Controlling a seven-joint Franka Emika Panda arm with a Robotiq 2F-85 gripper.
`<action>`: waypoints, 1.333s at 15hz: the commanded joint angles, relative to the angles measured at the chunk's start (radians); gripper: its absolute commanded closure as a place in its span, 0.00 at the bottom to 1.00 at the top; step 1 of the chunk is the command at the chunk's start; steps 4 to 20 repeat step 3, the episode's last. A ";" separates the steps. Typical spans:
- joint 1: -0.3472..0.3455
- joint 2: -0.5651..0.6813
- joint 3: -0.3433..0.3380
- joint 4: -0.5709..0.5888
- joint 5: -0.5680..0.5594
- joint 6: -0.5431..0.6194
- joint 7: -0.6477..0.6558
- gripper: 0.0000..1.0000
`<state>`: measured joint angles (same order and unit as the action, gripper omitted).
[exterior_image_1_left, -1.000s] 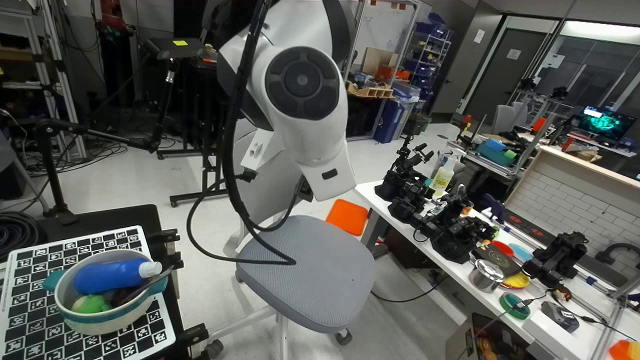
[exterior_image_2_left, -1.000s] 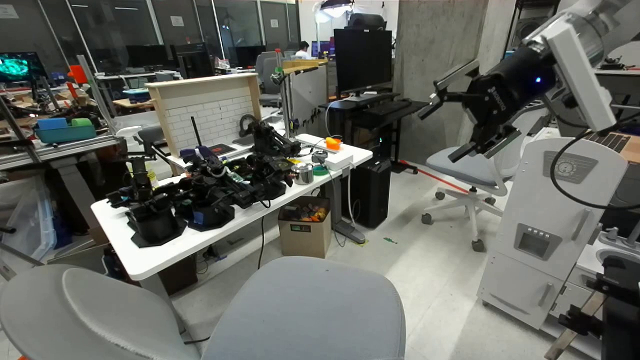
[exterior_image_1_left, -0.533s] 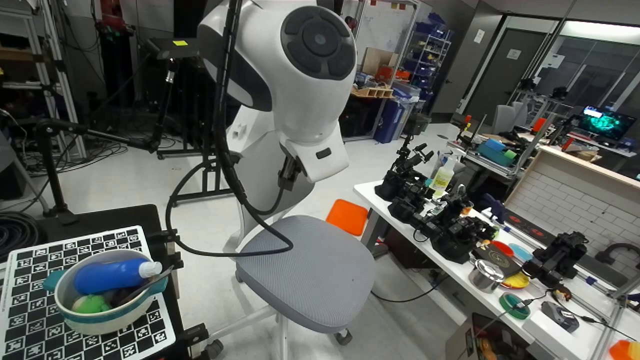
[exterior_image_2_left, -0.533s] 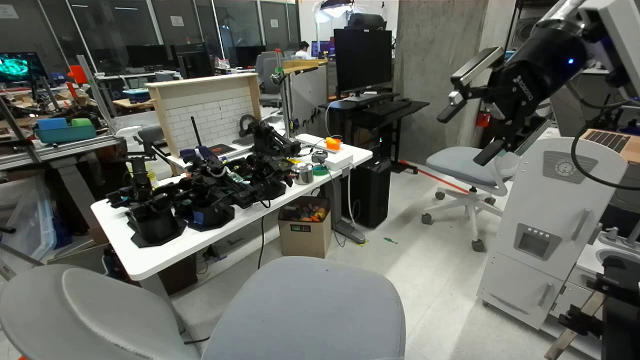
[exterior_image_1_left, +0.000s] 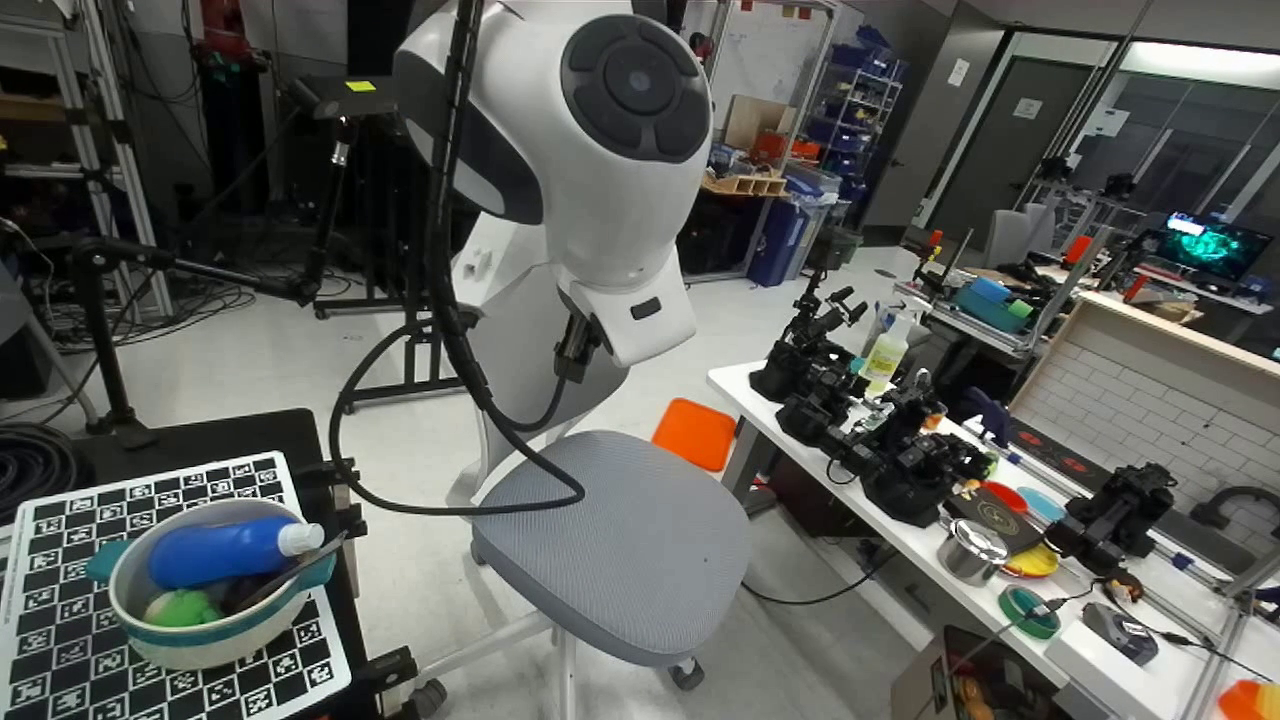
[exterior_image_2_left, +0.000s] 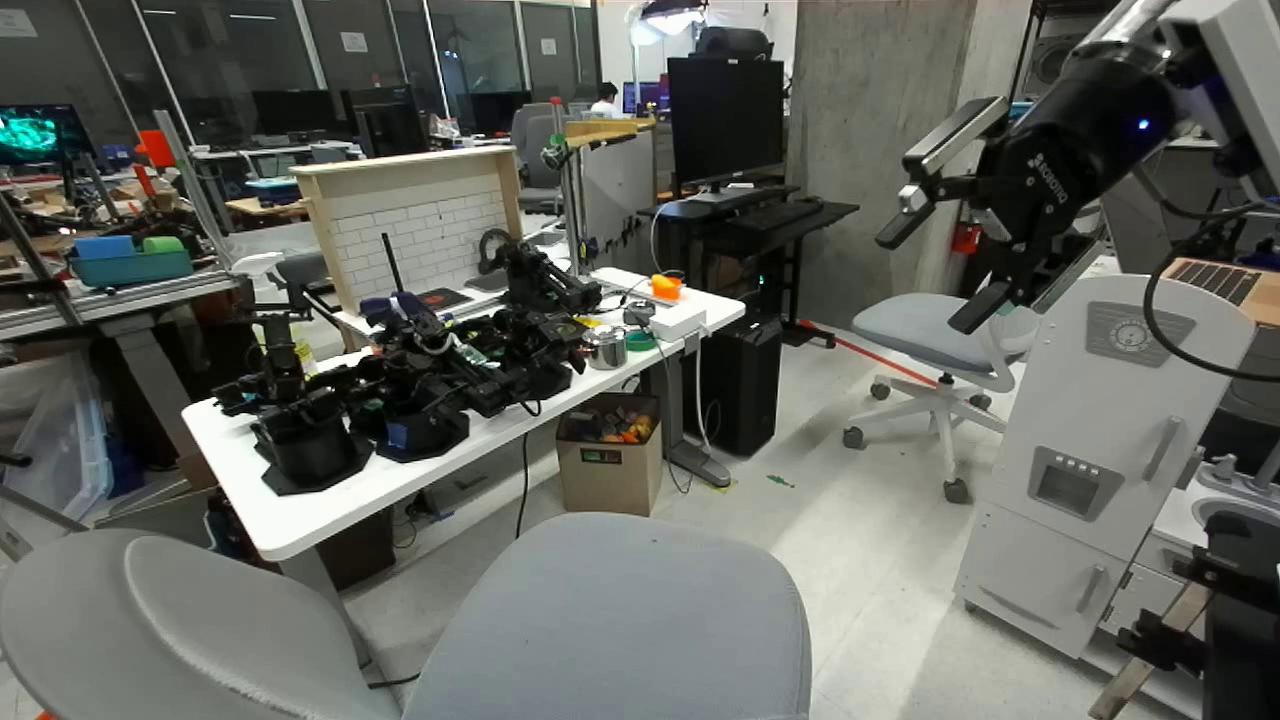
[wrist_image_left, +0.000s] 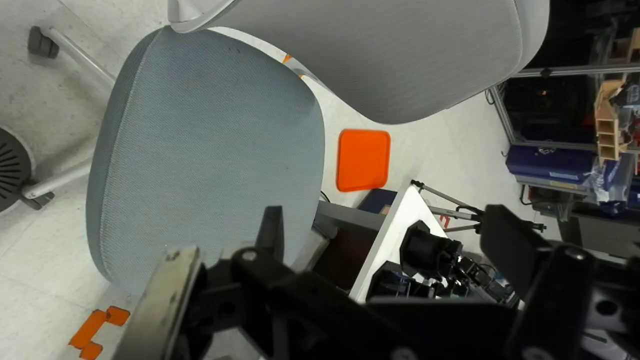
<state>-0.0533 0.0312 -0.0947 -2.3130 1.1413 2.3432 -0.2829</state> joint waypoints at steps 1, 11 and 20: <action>-0.009 -0.001 0.008 0.001 -0.003 -0.001 0.003 0.00; -0.009 -0.001 0.008 0.001 -0.003 -0.001 0.002 0.00; -0.009 -0.001 0.008 0.001 -0.003 -0.001 0.002 0.00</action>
